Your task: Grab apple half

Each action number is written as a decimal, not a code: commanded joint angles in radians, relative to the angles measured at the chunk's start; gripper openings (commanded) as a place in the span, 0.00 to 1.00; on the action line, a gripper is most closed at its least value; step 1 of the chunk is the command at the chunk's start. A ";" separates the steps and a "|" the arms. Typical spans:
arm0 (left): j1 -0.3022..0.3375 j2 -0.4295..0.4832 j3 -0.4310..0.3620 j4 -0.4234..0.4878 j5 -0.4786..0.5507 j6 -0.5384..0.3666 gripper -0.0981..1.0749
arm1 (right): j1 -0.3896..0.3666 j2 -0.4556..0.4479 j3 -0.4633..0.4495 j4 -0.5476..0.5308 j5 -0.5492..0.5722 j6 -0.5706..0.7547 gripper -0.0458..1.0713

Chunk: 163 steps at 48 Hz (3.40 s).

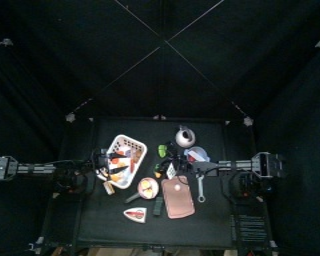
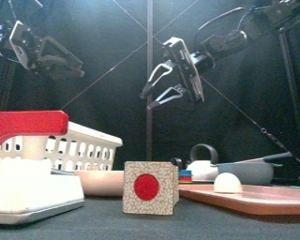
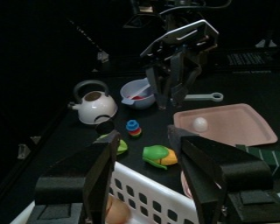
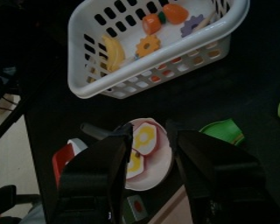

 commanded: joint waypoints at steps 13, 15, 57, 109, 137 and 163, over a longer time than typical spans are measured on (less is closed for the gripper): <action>0.012 0.000 -0.005 0.017 -0.009 -0.002 0.81 | 0.012 -0.011 -0.020 0.023 0.000 0.003 0.72; 0.014 0.000 -0.005 0.017 -0.008 -0.002 0.81 | 0.008 -0.006 -0.023 0.041 0.005 0.003 0.72; 0.023 -0.020 0.046 -0.057 -0.104 -0.003 0.81 | 0.187 0.276 -0.247 0.051 0.195 0.003 0.73; 0.025 -0.021 0.060 -0.051 -0.104 -0.002 0.81 | 0.193 0.532 -0.600 -0.003 0.647 0.003 0.93; 0.029 -0.021 0.061 -0.051 -0.104 -0.002 0.81 | 0.193 0.574 -0.620 -0.011 0.649 0.002 0.93; 0.032 -0.021 0.066 -0.051 -0.104 0.000 0.81 | 0.193 0.578 -0.626 -0.041 0.649 0.002 0.85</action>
